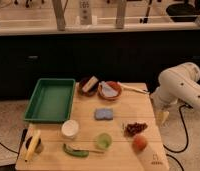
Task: Wipe tray with sponge
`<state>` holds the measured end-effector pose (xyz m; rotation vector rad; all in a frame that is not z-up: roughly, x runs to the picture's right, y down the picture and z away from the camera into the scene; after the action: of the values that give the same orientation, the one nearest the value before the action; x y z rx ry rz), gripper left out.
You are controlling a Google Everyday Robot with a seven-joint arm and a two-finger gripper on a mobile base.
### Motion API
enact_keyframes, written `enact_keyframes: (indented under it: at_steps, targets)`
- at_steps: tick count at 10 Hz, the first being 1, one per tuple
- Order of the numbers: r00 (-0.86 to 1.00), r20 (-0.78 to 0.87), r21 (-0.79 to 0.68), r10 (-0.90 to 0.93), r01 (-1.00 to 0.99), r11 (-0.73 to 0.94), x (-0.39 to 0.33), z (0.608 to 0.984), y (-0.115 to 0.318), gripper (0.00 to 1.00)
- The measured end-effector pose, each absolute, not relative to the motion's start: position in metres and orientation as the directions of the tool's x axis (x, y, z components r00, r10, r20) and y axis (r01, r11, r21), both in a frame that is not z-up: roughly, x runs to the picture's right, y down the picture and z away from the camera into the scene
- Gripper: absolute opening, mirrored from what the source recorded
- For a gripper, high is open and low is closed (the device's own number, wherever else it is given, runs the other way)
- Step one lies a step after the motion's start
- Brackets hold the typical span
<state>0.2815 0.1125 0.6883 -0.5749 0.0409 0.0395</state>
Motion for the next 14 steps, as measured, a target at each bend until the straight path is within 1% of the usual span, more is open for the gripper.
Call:
enact_keyframes:
  at_steps: [3,6,9,14]
  targets:
    - [1.0,-0.025,-0.55,-0.01,-0.006,0.835,0.245,0.704,0.116,0.8]
    - [1.0,-0.003,-0.558,-0.03,0.023,0.83,0.239,0.717,0.123,0.8]
    - [0.999,0.03,-0.568,-0.045,0.054,0.821,0.209,0.734,0.128,0.8]
    - [0.996,0.071,-0.585,-0.052,0.083,0.806,0.189,0.762,0.14,0.8]
